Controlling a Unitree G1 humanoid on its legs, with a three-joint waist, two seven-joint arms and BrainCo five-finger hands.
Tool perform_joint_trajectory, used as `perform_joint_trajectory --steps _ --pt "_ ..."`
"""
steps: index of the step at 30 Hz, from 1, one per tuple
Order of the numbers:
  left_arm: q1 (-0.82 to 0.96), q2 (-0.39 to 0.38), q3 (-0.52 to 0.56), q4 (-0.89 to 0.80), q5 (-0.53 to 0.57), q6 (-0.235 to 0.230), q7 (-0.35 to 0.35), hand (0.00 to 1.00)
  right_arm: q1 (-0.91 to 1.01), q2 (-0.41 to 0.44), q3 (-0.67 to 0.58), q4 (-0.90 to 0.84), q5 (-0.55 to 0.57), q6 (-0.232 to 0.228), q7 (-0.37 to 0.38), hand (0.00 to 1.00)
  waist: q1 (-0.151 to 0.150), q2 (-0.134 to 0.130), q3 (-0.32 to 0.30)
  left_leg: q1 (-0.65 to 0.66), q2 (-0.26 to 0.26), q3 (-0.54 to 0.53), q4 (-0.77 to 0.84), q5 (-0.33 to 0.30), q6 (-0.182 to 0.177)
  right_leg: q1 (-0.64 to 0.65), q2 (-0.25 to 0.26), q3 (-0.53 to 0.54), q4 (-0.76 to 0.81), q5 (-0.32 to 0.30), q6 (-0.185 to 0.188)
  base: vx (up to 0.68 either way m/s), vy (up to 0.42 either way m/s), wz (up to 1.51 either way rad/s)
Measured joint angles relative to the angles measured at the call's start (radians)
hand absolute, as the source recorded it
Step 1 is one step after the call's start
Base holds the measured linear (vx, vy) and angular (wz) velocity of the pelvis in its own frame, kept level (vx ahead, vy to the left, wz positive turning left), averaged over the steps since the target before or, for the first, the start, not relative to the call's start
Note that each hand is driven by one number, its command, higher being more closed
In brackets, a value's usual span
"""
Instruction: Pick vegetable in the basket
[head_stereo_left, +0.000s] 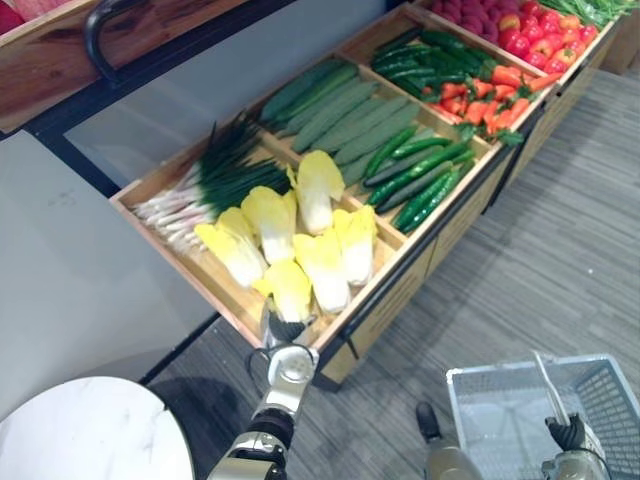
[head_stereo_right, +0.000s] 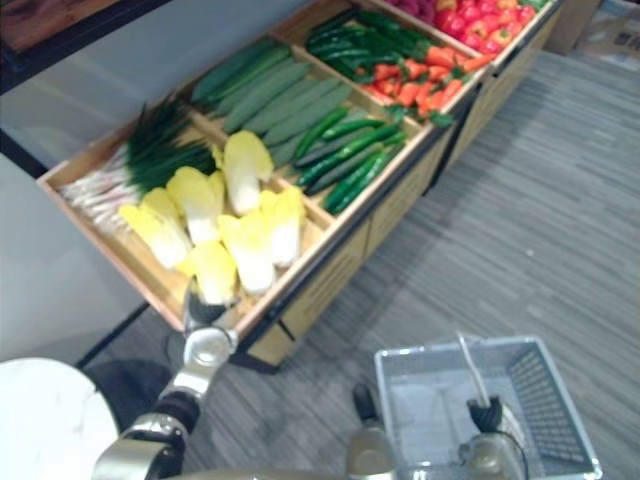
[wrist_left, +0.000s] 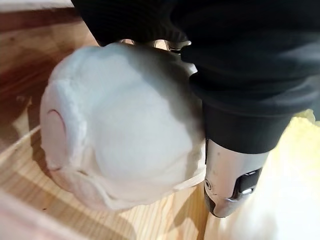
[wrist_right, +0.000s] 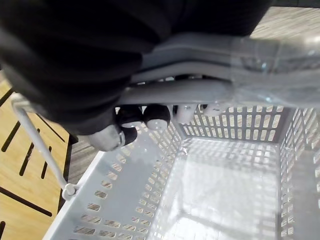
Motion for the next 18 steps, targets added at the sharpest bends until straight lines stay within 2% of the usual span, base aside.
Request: perform_joint_trajectory --steps 3,4,11,18 --pt "-0.017 0.0 0.003 0.027 0.002 0.007 0.03 0.0 -0.013 0.0 0.016 0.002 0.0 -0.014 -0.019 1.0 0.0 -0.001 0.001 -0.001 0.0 0.009 0.0 0.0 0.0 -0.011 0.002 0.013 0.0 -0.002 -0.007 -0.09 -0.051 -0.14" --pt "-0.018 -0.001 0.006 0.039 0.002 0.008 0.033 1.0 -0.013 0.0 0.021 0.002 0.0 -0.014 -0.023 1.0 -0.001 -0.001 0.001 0.0 0.001 0.011 0.0 0.0 0.0 -0.011 0.002 0.013 -0.003 -0.002 -0.006 -0.09 -0.048 -0.05" --pt "-0.019 0.005 0.033 0.049 0.041 0.009 0.072 1.0 -0.019 0.0 0.036 0.007 0.0 -0.019 -0.033 1.0 -0.002 -0.003 0.001 0.0 0.005 0.03 -0.008 -0.001 -0.001 -0.025 0.0 0.012 -0.005 -0.005 -0.003 -0.05 -0.04 -0.07" --pt "-0.027 0.023 0.039 0.054 0.046 0.009 0.072 1.0 -0.042 -0.002 0.076 0.038 -0.001 -0.021 -0.043 1.0 -0.003 -0.006 0.0 0.0 0.014 0.032 -0.009 -0.009 -0.014 -0.028 0.008 0.012 -0.005 -0.001 -0.007 -0.04 -0.038 -0.02"
